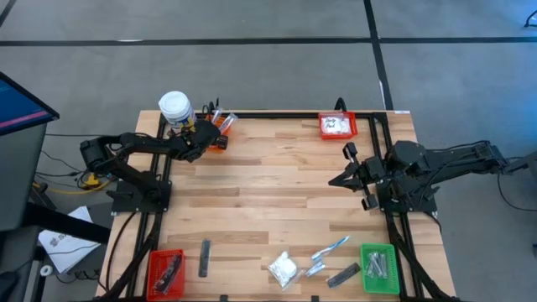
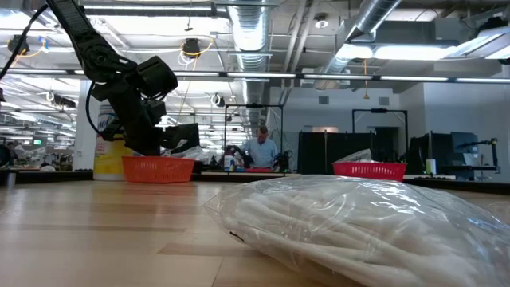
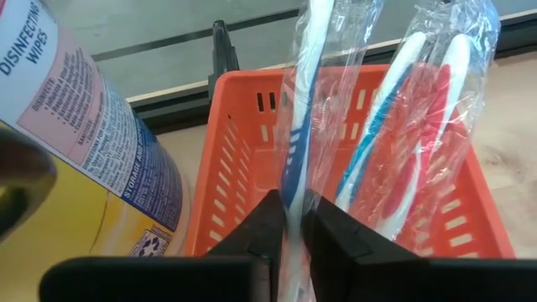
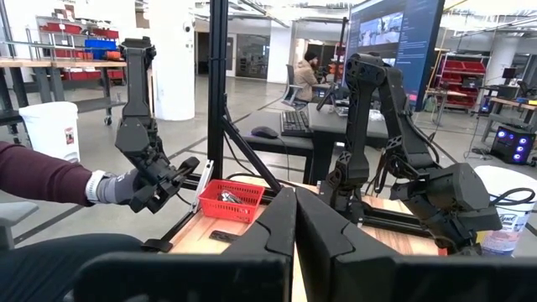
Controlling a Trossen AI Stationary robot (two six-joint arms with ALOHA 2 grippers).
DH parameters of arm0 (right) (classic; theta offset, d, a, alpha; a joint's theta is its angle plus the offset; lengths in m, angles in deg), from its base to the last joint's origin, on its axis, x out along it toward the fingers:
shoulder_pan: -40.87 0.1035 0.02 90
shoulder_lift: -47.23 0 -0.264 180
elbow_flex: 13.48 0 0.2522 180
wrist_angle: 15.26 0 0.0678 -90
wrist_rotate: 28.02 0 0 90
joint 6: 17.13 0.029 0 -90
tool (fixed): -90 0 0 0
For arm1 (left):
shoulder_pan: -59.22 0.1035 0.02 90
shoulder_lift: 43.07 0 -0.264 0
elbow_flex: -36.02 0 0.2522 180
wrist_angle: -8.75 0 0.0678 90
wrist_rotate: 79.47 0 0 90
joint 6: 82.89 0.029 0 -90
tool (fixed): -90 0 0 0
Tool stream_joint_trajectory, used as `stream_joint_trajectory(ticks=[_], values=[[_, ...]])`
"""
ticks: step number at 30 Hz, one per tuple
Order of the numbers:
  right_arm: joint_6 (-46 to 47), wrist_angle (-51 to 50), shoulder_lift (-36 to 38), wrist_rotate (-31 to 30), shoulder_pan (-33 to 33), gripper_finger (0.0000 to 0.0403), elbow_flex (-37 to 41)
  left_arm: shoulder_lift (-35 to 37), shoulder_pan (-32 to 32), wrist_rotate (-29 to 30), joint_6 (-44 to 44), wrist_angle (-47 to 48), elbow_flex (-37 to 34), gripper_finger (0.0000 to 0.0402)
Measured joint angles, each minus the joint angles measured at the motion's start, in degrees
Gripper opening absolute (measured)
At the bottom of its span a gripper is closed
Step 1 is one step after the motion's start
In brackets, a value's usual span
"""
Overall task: Pick & Place Travel size toiletries
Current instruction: Put the left blue toothbrush into the orange bin
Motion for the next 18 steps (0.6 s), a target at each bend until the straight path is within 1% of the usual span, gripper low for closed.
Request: stream_joint_trajectory(ticks=[18], values=[[0.0,0.0,0.0,0.0,0.0,0.0,0.0,0.0,0.0,0.0,0.0,0.0,0.0,0.0044]])
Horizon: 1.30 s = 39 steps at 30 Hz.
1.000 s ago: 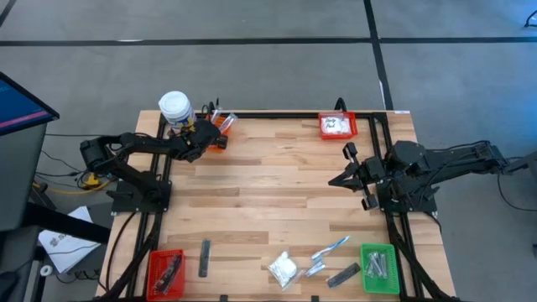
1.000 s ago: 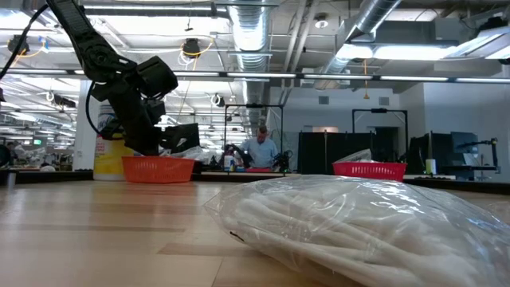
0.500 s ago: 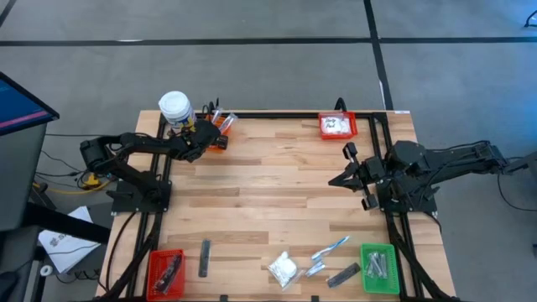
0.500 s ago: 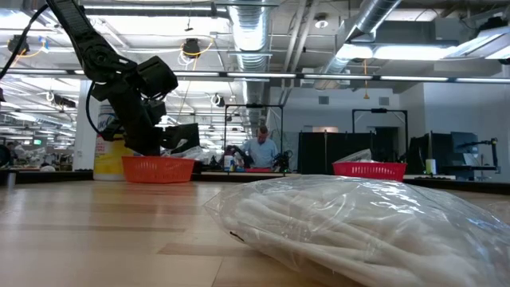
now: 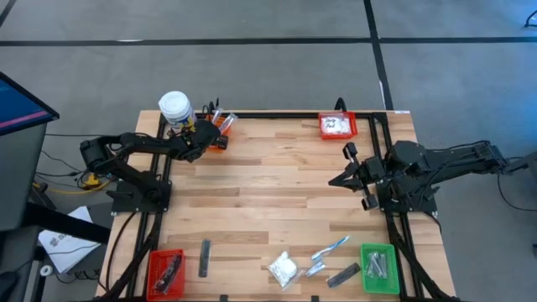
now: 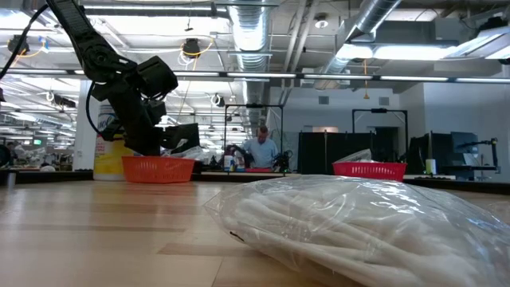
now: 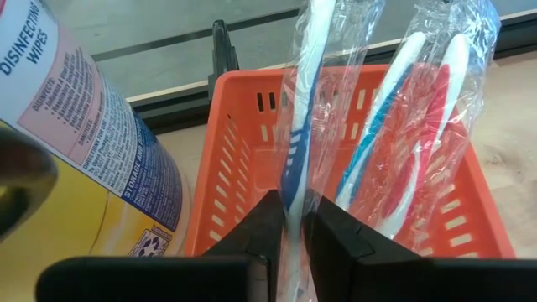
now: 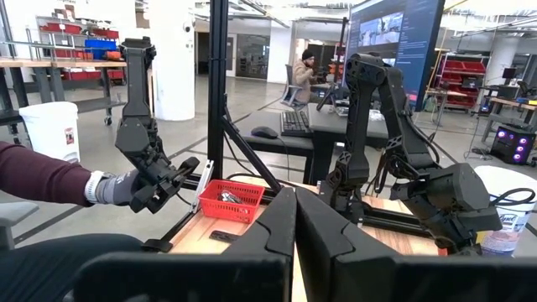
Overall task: Pick & Place Travel size toiletries
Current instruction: Put the left blue toothbrush into the orange bin, then adjust the orange bin on the table
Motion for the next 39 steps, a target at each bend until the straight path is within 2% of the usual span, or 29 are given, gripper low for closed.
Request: stream_joint_trajectory(ticks=[4,13,17,31,39], values=[[0.0,0.0,0.0,0.0,0.0,0.0,0.0,0.0,0.0,0.0,0.0,0.1,0.0,0.0058],[0.0,0.0,0.0,0.0,0.0,0.0,0.0,0.0,0.0,0.0,0.0,0.1,0.0,0.0133],[0.0,0.0,0.0,0.0,0.0,0.0,0.0,0.0,0.0,0.0,0.2,0.0,0.0,0.0154],[0.0,0.0,0.0,0.0,0.0,0.0,0.0,0.0,0.0,0.0,0.6,-0.9,0.0,0.016],[0.0,0.0,0.0,0.0,0.0,0.0,0.0,0.0,0.0,-0.5,0.6,-0.9,0.0,0.0187]])
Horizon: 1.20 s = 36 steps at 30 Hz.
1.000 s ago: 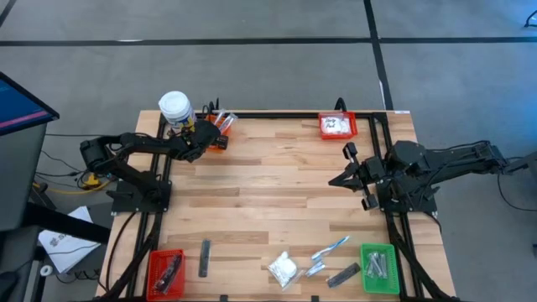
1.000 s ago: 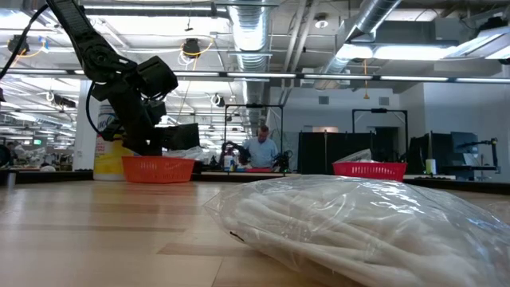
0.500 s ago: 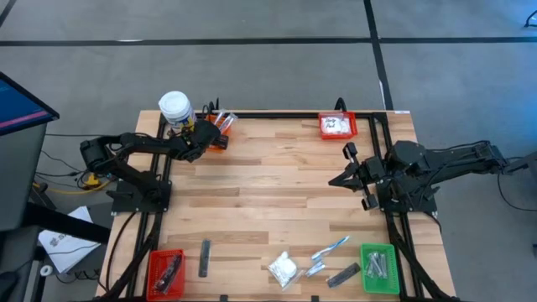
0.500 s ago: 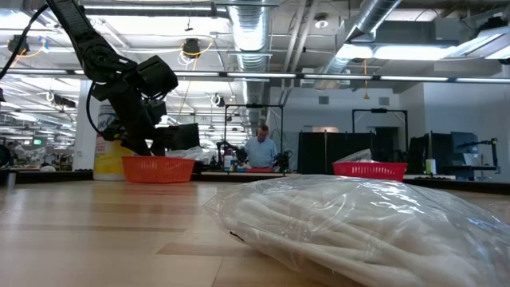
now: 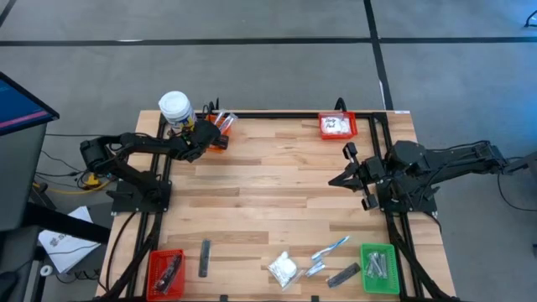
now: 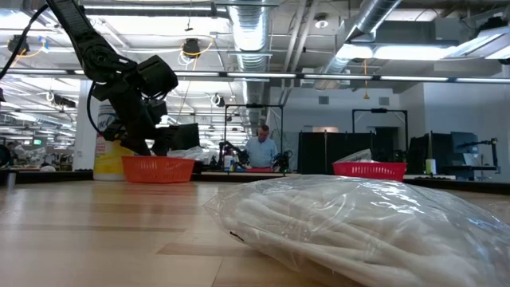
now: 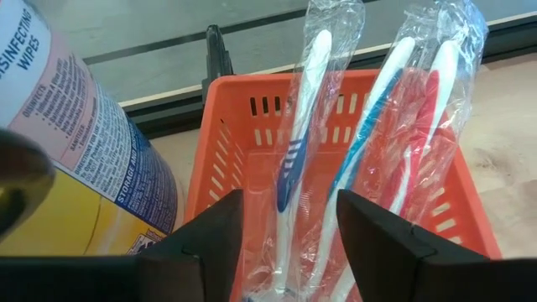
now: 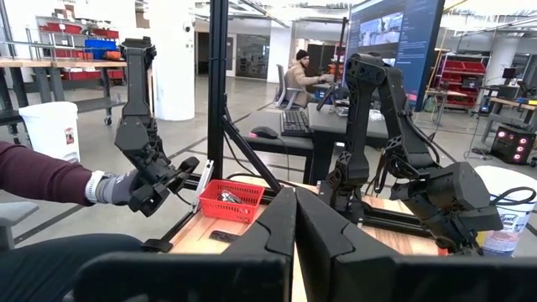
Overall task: Pick & Place Travel size toiletries
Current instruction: Adjust the orange bin on the table
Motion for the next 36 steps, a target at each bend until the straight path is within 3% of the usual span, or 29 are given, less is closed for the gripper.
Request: stream_joint_trajectory(ticks=[10,18,26,36], values=[[0.0,0.0,0.0,0.0,0.0,0.0,0.0,0.3,-0.6,-0.2,0.0,0.0,0.0,0.0212],[0.0,0.0,0.0,0.0,0.0,0.0,0.0,7.6,-2.4,-0.1,0.1,0.2,0.0,0.0212],[0.0,0.0,0.0,0.0,0.0,0.0,0.0,14.1,-5.9,-0.6,2.4,0.7,0.0,0.021],[0.0,0.0,0.0,0.0,0.1,0.0,0.0,14.4,-11.7,-3.1,4.8,1.1,0.0,0.0197]])
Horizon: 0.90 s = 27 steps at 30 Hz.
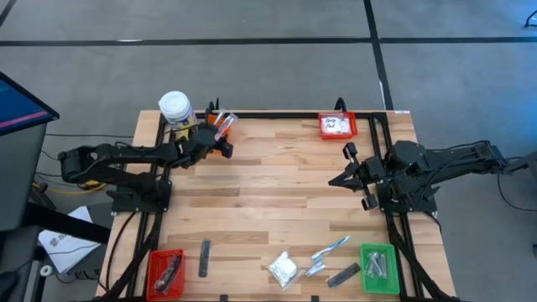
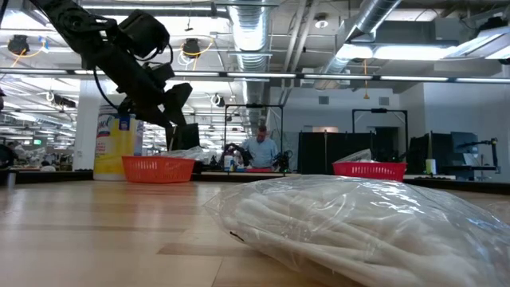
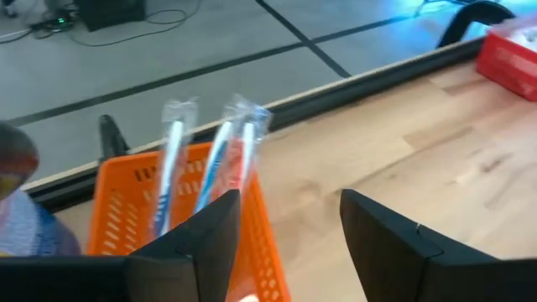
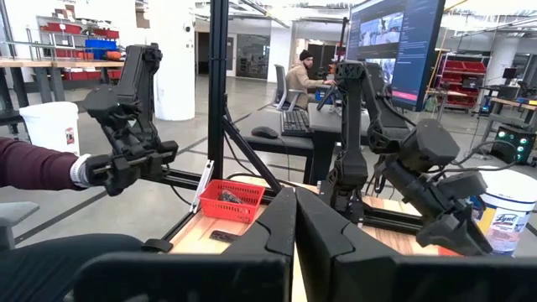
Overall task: Pick & Place Travel size toiletries
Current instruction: Adjust the orange bin on the table
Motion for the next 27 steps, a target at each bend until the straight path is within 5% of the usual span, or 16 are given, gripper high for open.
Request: stream_joint_trajectory(ticks=[13,27], values=[[0.0,0.0,0.0,0.0,0.0,0.0,0.0,0.0,-3.1,-10.5,1.0,0.5,0.0,0.0135],[0.0,0.0,0.0,0.0,0.0,0.0,0.0,0.0,-6.5,-11.0,0.8,10.3,0.0,0.0011]])
